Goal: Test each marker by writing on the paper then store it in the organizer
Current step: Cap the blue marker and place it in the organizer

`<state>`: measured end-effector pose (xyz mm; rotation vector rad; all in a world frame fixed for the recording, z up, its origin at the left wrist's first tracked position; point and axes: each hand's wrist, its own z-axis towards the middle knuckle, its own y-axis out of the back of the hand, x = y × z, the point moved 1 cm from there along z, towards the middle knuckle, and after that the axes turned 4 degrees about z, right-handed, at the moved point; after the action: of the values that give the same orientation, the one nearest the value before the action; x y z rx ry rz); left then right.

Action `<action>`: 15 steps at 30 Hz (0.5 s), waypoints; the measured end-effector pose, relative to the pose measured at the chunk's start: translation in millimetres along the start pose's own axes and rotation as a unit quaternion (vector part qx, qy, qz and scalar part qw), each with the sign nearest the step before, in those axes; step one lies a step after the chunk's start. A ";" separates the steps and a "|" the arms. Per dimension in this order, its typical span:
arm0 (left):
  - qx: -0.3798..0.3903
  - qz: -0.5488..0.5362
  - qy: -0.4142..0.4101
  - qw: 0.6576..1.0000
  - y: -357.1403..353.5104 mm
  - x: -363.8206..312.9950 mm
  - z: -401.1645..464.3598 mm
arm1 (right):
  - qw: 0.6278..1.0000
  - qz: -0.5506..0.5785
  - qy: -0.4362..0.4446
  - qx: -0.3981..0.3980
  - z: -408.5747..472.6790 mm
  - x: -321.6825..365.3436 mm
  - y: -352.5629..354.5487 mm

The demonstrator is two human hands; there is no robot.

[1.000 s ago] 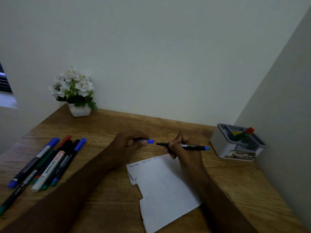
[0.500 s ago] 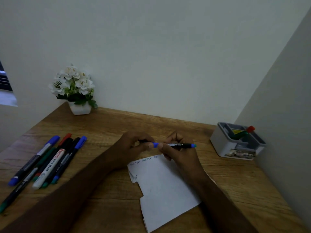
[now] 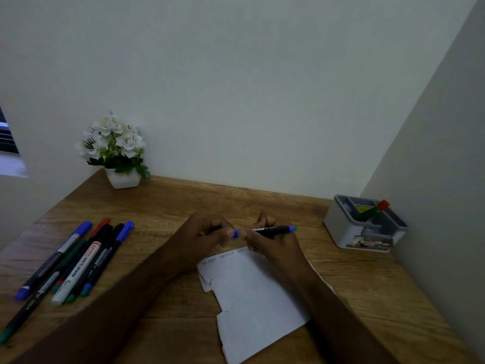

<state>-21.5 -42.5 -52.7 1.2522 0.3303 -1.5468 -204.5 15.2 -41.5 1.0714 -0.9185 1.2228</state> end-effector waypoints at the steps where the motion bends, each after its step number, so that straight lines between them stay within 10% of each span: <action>1: -0.005 -0.003 0.006 1.000 -0.7 -2.1 0.1 | 1.000 -0.002 0.005 0.001 -0.8 -0.6 -1.1; 10: -0.043 0.040 0.057 0.997 -12.0 -21.5 0.0 | 0.995 0.036 0.029 -0.089 0.7 6.4 15.9; 15: -0.013 0.107 0.036 0.993 -17.4 -32.2 19.4 | 0.972 -0.179 0.095 -0.118 -3.0 9.7 37.9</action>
<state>-50.3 -32.4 -24.7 1.2822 0.2525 -1.3128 -240.8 21.4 -28.0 0.8663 -0.6689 0.8750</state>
